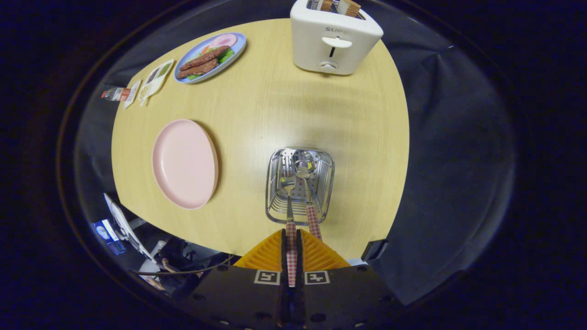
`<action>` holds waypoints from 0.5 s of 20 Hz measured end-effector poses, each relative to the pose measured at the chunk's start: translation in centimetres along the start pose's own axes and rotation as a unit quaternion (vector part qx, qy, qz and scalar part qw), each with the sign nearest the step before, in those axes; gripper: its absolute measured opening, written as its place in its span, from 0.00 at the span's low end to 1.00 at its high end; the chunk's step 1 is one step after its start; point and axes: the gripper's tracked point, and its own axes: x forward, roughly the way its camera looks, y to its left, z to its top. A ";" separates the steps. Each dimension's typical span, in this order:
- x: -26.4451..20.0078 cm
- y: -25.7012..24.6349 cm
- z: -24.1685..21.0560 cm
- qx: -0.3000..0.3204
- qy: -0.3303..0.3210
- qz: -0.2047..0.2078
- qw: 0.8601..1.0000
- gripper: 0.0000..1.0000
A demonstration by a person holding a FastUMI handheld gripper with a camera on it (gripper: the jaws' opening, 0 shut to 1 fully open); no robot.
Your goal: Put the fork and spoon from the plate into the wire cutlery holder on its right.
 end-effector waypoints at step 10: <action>-2.0 0.9 0.5 0.001 -0.076 -0.003 0.997 0.24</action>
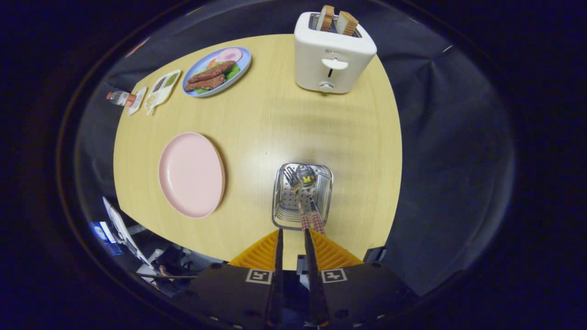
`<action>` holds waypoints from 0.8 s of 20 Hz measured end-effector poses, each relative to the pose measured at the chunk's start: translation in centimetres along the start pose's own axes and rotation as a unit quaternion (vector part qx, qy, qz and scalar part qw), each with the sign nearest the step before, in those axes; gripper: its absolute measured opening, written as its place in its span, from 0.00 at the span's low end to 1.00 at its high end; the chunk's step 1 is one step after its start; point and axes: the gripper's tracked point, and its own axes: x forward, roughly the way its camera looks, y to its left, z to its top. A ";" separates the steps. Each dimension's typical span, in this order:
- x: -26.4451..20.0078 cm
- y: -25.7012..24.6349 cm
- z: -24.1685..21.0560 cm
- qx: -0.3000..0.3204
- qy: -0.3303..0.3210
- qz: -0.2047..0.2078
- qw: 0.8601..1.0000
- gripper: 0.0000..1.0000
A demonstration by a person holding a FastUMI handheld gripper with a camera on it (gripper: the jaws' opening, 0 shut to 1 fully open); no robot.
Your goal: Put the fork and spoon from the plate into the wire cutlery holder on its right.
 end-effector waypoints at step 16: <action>-8.1 9.3 0.4 0.025 -0.275 0.031 0.961 0.98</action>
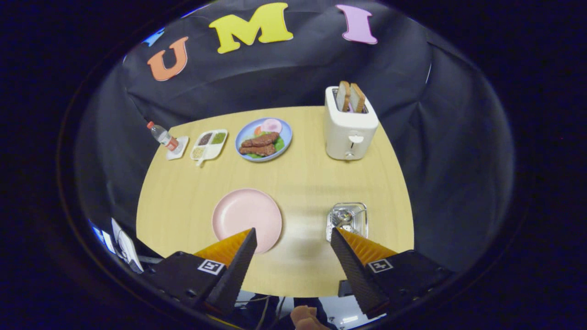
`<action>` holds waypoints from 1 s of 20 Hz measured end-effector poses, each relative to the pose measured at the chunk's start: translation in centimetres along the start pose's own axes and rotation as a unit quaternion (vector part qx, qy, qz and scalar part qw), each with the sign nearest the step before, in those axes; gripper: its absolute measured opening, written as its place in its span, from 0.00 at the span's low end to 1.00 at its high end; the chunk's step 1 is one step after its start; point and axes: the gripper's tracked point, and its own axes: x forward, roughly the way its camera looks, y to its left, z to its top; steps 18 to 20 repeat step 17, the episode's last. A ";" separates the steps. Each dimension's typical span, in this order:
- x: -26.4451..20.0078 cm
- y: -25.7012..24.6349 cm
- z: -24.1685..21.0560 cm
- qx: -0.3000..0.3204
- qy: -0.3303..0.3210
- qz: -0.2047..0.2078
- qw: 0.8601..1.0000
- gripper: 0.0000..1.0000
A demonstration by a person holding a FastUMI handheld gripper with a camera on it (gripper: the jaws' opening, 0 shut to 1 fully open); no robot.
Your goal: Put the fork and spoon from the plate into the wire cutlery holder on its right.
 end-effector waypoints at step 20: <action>-19.4 6.6 7.1 0.033 -0.385 -0.048 0.921 0.97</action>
